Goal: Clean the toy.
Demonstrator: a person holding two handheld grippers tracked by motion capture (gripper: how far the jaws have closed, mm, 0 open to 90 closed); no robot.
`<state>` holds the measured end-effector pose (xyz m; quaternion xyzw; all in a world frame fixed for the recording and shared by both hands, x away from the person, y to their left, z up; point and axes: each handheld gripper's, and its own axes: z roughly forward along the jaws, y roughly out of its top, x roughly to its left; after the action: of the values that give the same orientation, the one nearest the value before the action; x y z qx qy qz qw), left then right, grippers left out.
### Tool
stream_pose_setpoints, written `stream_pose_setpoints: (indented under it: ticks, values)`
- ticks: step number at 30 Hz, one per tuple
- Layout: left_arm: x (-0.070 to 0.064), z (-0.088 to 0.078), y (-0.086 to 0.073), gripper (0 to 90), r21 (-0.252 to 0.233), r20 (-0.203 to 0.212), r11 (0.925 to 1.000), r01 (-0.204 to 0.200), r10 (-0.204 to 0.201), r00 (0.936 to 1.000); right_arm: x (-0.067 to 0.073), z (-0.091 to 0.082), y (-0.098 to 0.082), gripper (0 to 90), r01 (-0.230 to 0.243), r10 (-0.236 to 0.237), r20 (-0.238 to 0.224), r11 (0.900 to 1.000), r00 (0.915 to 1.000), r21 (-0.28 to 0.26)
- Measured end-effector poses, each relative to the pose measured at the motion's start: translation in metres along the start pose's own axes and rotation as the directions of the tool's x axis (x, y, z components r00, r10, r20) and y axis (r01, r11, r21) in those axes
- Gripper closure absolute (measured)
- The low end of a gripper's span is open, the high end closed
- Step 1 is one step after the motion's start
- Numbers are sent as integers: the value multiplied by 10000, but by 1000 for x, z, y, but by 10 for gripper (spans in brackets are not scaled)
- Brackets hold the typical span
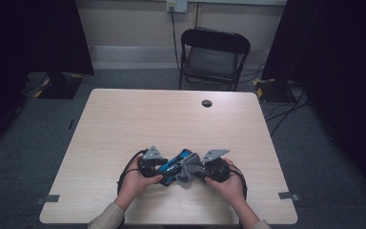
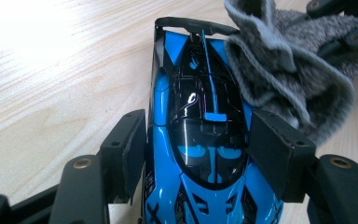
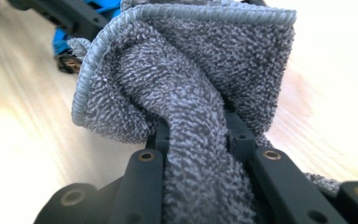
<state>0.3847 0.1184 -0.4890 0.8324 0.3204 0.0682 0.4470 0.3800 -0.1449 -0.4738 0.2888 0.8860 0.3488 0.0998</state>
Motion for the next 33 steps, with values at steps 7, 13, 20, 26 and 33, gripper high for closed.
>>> stream_pose_setpoints:
  ticks: [7,13,20,26,33]
  values:
    - [0,0,0,381,20,8,10000,-13,13,10000,-6,-2,-3,727,-282,283,290,9996,9992,-64]
    - [0,0,0,382,37,11,10000,-10,10,10000,-8,-7,-5,726,-343,347,606,9994,9976,-84]
    - [-1,-1,1,382,81,12,10000,15,-16,10000,-7,-15,-9,725,-253,261,543,9996,9982,-146]
    - [-1,0,1,382,95,-18,10000,28,-28,10000,21,-15,-4,725,446,-452,-328,9988,9984,-184]
    - [-1,-1,1,382,118,-26,9999,28,-27,10000,48,1,2,722,1134,-1122,-1075,9935,9879,54]
